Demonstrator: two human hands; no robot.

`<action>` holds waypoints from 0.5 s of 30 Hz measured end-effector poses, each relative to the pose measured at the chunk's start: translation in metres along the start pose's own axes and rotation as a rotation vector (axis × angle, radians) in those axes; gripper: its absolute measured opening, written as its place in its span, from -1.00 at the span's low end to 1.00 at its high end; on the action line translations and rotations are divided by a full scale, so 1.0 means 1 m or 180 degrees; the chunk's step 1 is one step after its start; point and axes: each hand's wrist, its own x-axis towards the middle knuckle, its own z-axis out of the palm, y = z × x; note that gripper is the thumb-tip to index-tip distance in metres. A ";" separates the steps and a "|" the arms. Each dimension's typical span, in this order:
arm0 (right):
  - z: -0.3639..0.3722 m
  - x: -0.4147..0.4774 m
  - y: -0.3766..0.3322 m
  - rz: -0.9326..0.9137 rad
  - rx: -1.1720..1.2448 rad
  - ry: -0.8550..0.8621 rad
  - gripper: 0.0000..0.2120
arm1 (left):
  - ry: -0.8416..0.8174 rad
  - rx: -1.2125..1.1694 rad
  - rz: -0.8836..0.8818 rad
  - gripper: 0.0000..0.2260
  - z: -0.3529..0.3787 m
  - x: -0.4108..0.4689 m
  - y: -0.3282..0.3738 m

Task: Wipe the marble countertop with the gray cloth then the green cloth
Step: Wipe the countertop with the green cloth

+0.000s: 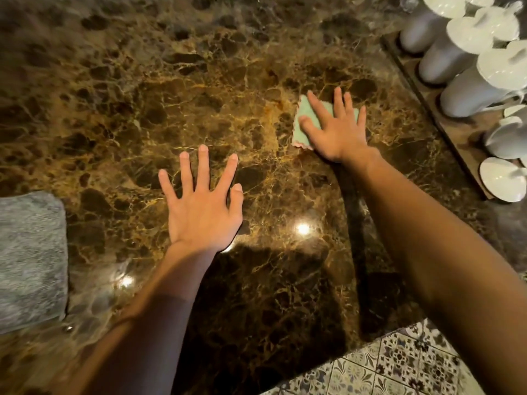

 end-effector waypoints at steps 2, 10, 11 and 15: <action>-0.006 0.020 0.000 0.0115 0.0059 -0.0030 -0.33 | 0.0026 0.0005 -0.0004 -0.49 0.001 0.000 -0.001; 0.005 -0.011 0.005 0.0010 0.0017 0.0119 -0.36 | 0.0040 -0.0025 0.0020 -0.49 0.002 0.000 -0.002; 0.009 -0.026 0.006 -0.0018 0.0005 0.0114 -0.36 | 0.0046 -0.0025 0.0023 -0.49 0.001 0.000 -0.002; 0.030 -0.109 0.012 -0.0157 -0.0046 0.0101 -0.40 | 0.0014 -0.0010 0.0023 -0.49 -0.001 -0.001 -0.002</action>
